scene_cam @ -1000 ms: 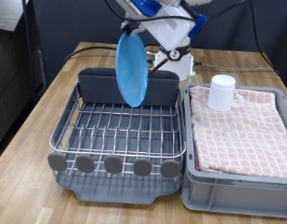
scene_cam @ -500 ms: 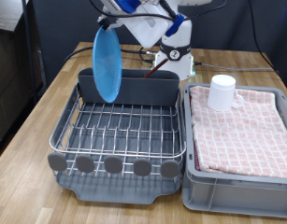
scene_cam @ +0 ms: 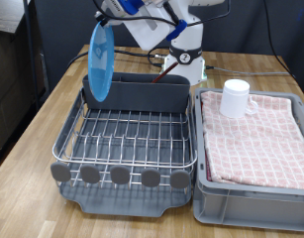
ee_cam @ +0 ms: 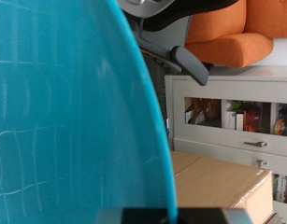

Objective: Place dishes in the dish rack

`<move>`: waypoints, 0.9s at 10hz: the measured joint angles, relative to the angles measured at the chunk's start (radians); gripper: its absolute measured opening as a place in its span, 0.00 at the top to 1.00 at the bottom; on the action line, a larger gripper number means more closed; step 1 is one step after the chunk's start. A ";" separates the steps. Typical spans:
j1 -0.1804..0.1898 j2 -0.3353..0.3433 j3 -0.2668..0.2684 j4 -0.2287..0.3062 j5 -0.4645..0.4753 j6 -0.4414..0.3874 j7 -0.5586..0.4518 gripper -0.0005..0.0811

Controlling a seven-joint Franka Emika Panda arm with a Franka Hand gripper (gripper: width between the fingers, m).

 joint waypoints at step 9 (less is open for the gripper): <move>-0.001 0.109 -0.034 -0.049 -0.083 0.177 0.053 0.97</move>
